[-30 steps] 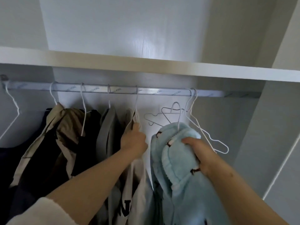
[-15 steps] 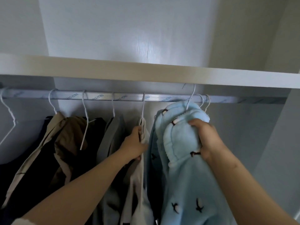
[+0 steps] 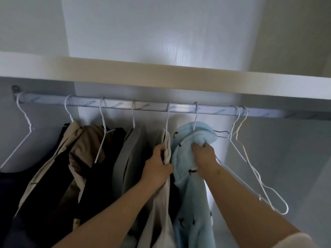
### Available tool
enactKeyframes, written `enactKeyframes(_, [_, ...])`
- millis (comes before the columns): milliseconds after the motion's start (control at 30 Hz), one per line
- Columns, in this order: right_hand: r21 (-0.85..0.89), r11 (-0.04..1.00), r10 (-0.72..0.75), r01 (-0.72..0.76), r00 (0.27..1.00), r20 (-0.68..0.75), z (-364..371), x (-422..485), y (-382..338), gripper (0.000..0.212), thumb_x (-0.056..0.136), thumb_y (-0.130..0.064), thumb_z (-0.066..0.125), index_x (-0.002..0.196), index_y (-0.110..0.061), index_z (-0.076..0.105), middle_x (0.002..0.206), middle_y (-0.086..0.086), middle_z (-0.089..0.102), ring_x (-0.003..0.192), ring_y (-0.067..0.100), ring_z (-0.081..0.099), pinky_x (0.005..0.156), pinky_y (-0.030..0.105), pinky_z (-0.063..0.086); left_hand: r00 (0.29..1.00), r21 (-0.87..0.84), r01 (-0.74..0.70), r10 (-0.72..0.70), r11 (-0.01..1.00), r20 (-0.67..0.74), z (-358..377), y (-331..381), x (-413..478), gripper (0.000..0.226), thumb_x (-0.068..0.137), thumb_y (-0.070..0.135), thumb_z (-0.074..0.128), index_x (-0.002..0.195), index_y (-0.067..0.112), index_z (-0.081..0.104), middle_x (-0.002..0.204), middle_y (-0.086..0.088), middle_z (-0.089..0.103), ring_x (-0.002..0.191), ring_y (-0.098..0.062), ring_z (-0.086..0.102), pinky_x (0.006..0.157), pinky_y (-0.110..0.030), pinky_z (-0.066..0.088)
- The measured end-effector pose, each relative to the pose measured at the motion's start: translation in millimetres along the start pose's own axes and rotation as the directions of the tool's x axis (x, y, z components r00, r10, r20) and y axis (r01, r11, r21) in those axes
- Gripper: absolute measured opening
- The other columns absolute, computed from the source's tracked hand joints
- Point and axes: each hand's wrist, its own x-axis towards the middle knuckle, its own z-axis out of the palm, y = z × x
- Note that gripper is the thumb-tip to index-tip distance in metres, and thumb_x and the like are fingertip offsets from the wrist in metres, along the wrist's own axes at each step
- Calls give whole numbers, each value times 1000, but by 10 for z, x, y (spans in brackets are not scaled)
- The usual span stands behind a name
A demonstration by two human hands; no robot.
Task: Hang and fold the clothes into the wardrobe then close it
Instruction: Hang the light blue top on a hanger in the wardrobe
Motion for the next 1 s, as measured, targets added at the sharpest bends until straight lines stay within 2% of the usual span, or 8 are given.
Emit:
enactKeyframes(200, [5, 988, -157, 157, 986, 49, -146, -241, 292, 22, 85, -20, 63, 101, -22, 48, 88, -6, 57, 76, 7, 56, 58, 15, 41, 998, -5, 56, -56, 998, -22, 97, -106, -203, 58, 87, 10, 53, 139, 26, 32, 126, -2, 51, 107, -20, 55, 93, -35, 47])
enactKeyframes(300, [55, 994, -108, 99, 978, 178, -257, -353, 433, 20, 87, -14, 60, 94, -27, 48, 90, 2, 62, 79, 14, 61, 65, 26, 49, 996, -96, 94, -93, 991, 15, 172, -74, -273, 56, 88, 6, 48, 139, 26, 33, 125, -1, 53, 107, -19, 54, 95, -34, 46])
enactKeyframes(400, [22, 997, -80, 78, 991, 110, -387, -343, 464, 10, 88, -10, 56, 92, -19, 54, 92, 12, 63, 83, 25, 60, 80, 38, 49, 986, -136, 93, -110, 986, -126, 221, -32, -312, 51, 86, -1, 47, 132, 19, 41, 123, -7, 52, 105, -22, 53, 94, -36, 46])
enactKeyframes(533, [37, 993, -114, 113, 993, 15, -592, -310, 456, 14, 88, -4, 54, 100, -12, 56, 82, 4, 59, 77, 20, 56, 71, 30, 46, 931, -104, 66, -99, 992, -352, 162, -63, -390, 40, 80, -5, 51, 116, 14, 50, 111, -10, 52, 95, -22, 52, 85, -33, 44])
enactKeyframes(700, [-48, 988, -148, 148, 989, -7, -606, -314, 480, 8, 92, -10, 50, 99, -11, 53, 92, 10, 60, 82, 22, 56, 70, 28, 47, 948, -45, 89, -99, 995, -301, 45, -38, -411, 35, 82, 0, 52, 114, 17, 55, 87, 10, 53, 85, -13, 52, 74, -22, 36])
enactKeyframes(767, [-115, 980, -162, 162, 987, 12, -485, -368, 479, 21, 94, -15, 51, 113, -6, 50, 100, 9, 58, 88, 21, 56, 66, 21, 43, 962, -45, 96, -105, 994, -253, 30, -32, -413, 37, 83, 1, 51, 116, 18, 53, 85, 14, 54, 80, -8, 52, 74, -23, 38])
enactKeyframes(867, [-54, 982, -163, 179, 962, 221, -284, -492, 495, 59, 87, -12, 64, 136, -11, 32, 124, 3, 49, 112, 18, 51, 85, 16, 45, 973, -61, 86, -97, 994, -210, 36, -30, -430, 39, 84, 3, 52, 119, 20, 50, 87, 15, 54, 78, -1, 52, 69, -21, 42])
enactKeyframes(1000, [17, 989, -136, 144, 886, 444, -225, -574, 448, 84, 80, 5, 64, 146, -15, 15, 139, 7, 40, 126, 24, 43, 105, 39, 40, 977, -70, 83, -95, 994, -192, 74, -13, -454, 48, 86, 2, 52, 130, 20, 45, 103, -1, 57, 97, -19, 57, 80, -28, 47])
